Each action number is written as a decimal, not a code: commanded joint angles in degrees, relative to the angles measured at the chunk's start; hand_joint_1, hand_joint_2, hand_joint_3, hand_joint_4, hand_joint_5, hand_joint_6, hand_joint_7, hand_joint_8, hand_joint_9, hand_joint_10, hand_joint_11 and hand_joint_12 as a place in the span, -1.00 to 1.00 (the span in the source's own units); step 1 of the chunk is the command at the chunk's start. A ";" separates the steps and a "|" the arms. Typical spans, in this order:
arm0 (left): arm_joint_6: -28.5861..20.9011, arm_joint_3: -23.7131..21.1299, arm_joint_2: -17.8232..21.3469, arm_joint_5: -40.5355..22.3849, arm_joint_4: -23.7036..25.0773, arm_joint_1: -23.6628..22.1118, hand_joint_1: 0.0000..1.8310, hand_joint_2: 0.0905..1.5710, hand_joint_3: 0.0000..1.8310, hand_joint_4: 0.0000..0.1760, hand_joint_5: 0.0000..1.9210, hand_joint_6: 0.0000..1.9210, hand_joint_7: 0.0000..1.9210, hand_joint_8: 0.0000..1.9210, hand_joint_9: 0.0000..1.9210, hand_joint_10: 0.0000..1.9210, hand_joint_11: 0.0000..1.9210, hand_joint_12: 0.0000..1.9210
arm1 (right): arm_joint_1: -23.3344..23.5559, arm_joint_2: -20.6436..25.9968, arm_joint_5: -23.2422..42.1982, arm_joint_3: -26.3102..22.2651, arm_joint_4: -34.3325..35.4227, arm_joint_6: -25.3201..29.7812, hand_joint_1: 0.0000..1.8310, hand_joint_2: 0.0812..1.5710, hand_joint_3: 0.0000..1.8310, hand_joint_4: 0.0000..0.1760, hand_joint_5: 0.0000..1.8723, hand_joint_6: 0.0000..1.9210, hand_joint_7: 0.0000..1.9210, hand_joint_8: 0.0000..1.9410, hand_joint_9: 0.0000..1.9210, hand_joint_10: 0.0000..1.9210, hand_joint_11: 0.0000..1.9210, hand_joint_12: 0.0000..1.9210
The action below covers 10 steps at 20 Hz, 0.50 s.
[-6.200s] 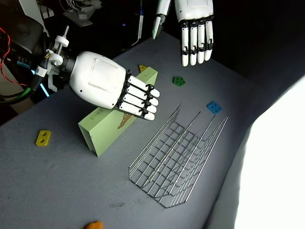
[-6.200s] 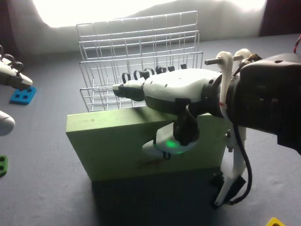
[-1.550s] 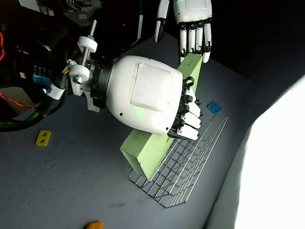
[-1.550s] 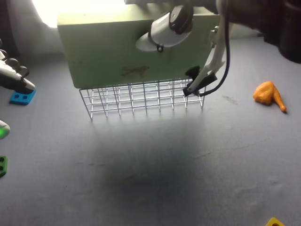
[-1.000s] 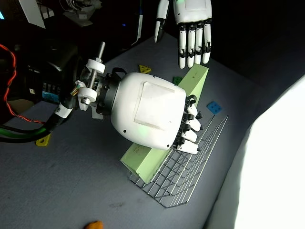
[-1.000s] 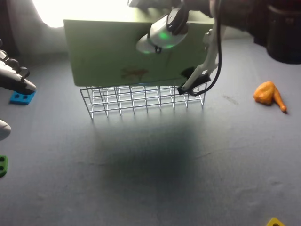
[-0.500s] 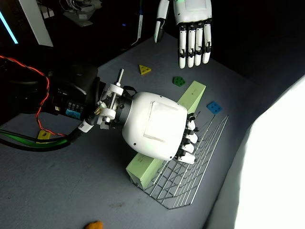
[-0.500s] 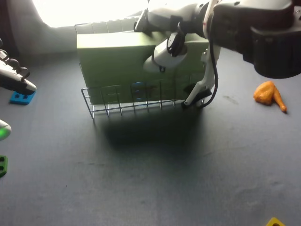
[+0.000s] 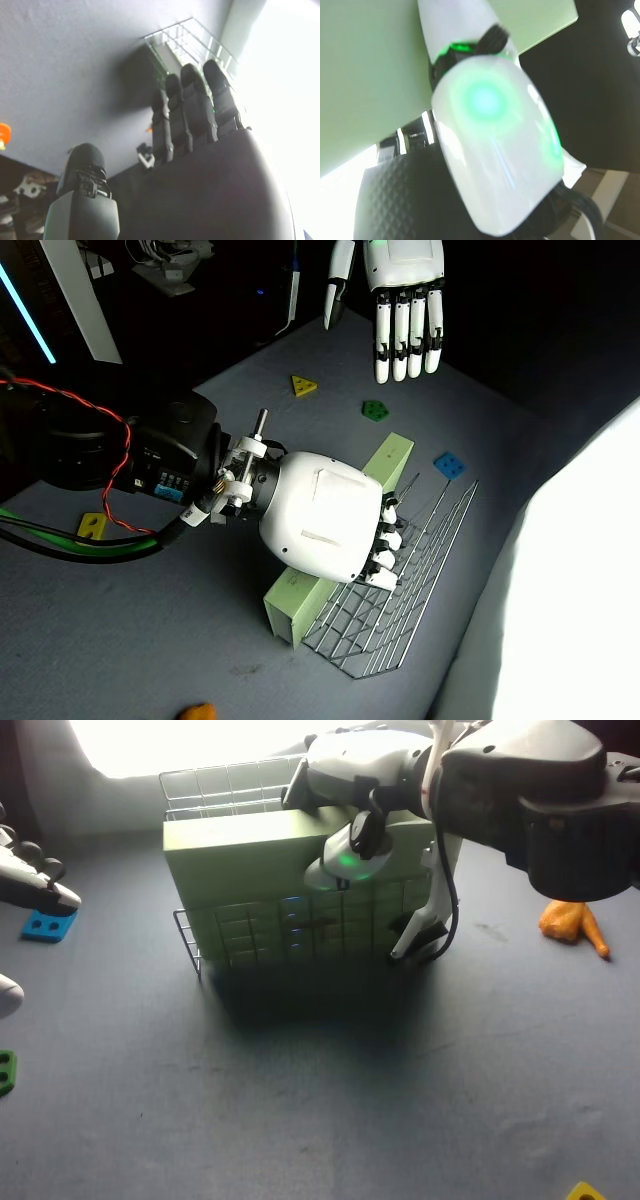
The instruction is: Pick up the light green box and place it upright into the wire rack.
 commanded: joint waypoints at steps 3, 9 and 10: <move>0.23 -0.12 -0.08 4.76 0.55 -0.56 -0.80 0.54 -1.00 -0.77 -0.74 -1.00 -0.70 -1.00 -0.71 -1.00 -1.00 -0.45 | 0.58 -0.25 0.10 0.21 -1.40 2.07 0.35 0.47 -1.00 -1.00 -0.01 -0.09 -0.14 0.54 -0.26 0.64 -0.47 0.90; 0.23 -0.10 -0.08 4.76 0.55 -0.56 -0.74 0.52 -1.00 -0.70 -0.71 -1.00 -0.69 -1.00 -0.71 -1.00 -1.00 -0.46 | 0.56 -0.64 0.44 0.38 -1.41 2.76 0.35 0.47 -1.00 -1.00 0.05 -0.14 -0.19 0.58 -0.31 0.67 -0.46 0.89; 0.23 -0.10 -0.08 4.76 0.55 -0.56 -0.74 0.52 -1.00 -0.70 -0.71 -1.00 -0.69 -1.00 -0.71 -1.00 -1.00 -0.46 | 0.53 -0.64 0.44 0.46 -1.42 2.74 0.35 0.47 -1.00 -1.00 0.05 -0.14 -0.19 0.58 -0.31 0.67 -0.46 0.89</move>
